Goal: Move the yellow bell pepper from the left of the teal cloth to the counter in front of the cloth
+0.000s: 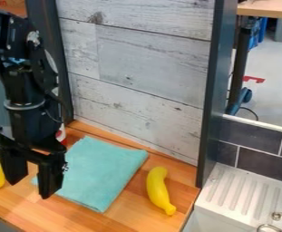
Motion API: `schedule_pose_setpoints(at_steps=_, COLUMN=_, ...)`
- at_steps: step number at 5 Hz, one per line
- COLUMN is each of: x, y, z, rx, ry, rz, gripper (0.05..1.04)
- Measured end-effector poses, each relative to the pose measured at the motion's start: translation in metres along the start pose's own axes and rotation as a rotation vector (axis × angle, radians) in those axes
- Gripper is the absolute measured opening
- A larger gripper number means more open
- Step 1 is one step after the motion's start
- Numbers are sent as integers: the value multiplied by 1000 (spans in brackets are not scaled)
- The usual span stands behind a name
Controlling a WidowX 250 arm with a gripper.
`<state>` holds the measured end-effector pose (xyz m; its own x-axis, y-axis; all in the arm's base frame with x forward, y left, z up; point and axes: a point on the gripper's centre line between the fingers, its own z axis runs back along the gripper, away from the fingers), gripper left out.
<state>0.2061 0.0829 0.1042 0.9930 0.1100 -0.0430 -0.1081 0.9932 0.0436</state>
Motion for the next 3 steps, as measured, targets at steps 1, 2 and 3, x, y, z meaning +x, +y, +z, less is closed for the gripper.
schedule_pose_setpoints(at_steps=1, x=0, y=0, z=-2, rx=-4, ry=10, rz=-6, gripper=999)
schedule_pose_setpoints(at_steps=2, x=4, y=22, z=10, rx=-20, ry=-25, rz=13, gripper=999)
schedule_pose_setpoints(at_steps=3, x=8, y=48, z=28, rx=-17, ry=-71, rz=24, gripper=999)
